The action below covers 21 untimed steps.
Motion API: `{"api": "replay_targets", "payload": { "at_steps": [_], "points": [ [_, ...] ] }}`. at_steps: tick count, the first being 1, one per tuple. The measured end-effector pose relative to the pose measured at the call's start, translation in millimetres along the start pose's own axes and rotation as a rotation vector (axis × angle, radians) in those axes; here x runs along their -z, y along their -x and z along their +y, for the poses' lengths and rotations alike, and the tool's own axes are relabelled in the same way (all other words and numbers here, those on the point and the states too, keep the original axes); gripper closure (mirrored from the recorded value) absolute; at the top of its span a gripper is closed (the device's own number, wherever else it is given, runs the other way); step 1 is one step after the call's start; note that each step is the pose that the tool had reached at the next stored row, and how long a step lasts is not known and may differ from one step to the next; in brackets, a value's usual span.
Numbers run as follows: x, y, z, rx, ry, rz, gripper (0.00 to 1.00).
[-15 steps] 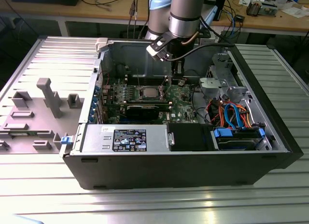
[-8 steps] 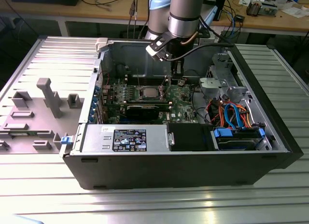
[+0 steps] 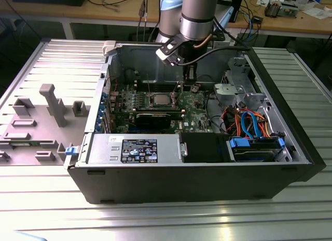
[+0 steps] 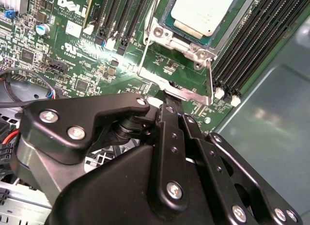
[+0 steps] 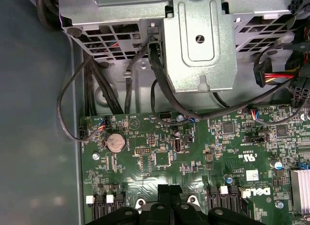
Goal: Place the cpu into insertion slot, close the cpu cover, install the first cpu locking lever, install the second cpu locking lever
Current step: 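Close the cpu cover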
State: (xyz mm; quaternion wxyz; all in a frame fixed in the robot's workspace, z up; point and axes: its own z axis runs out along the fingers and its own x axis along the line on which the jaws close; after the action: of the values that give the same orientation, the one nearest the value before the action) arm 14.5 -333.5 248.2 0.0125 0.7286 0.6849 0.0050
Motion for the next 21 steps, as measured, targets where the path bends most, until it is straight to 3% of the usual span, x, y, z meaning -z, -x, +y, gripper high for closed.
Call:
{"api": "replay_targets", "payload": {
  "at_steps": [8,21],
  "points": [
    [0.0,0.2,-2.5,0.000,0.0000,0.0000,0.89],
    [0.3,0.8,-12.0,0.000,0.0000,0.0000,0.89]
  ]
}}
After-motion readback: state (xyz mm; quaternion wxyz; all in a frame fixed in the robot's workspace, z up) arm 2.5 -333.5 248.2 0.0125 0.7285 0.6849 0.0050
